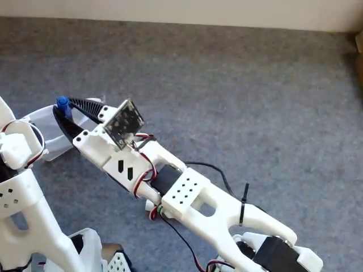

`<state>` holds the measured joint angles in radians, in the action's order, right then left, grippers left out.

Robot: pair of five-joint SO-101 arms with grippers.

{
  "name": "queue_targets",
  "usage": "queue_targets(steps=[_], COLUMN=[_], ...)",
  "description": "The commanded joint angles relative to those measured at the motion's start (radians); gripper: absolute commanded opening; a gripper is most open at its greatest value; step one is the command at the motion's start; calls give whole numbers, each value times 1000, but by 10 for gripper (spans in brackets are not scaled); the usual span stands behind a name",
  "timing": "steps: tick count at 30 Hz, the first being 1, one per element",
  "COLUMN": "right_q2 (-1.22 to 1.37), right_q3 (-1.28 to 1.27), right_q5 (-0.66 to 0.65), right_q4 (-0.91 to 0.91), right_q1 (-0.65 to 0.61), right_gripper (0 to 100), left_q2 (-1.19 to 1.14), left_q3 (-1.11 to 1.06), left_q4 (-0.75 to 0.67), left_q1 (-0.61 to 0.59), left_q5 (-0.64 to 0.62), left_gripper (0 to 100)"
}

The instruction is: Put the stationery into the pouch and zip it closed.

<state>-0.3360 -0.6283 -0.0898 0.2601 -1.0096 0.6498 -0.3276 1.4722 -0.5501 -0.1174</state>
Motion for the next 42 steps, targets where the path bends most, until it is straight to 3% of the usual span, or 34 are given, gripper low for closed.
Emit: queue_targets(steps=[1,5,14,20,33,42], right_q2=[-12,-15,-16,-16,-16,-124], right_q3=[62,62,62,59,59,68], right_q5=[-167,-265,-269,-264,-267,-262], right_q4=[-12,-12,-18,-19,-21,-346], right_q1=[-19,-38,-42,-42,-42,-41], right_gripper=[4,4,12,173,163,163], left_q2=[-1,-1,-1,-1,-1,-1], left_q3=[-25,-25,-25,-25,-25,-25], left_q4=[-9,-9,-9,-9,-9,-9], left_q1=[22,22,22,22,22,22], left_q5=[9,9,9,9,9,9], left_gripper=[7,7,7,7,7,7])
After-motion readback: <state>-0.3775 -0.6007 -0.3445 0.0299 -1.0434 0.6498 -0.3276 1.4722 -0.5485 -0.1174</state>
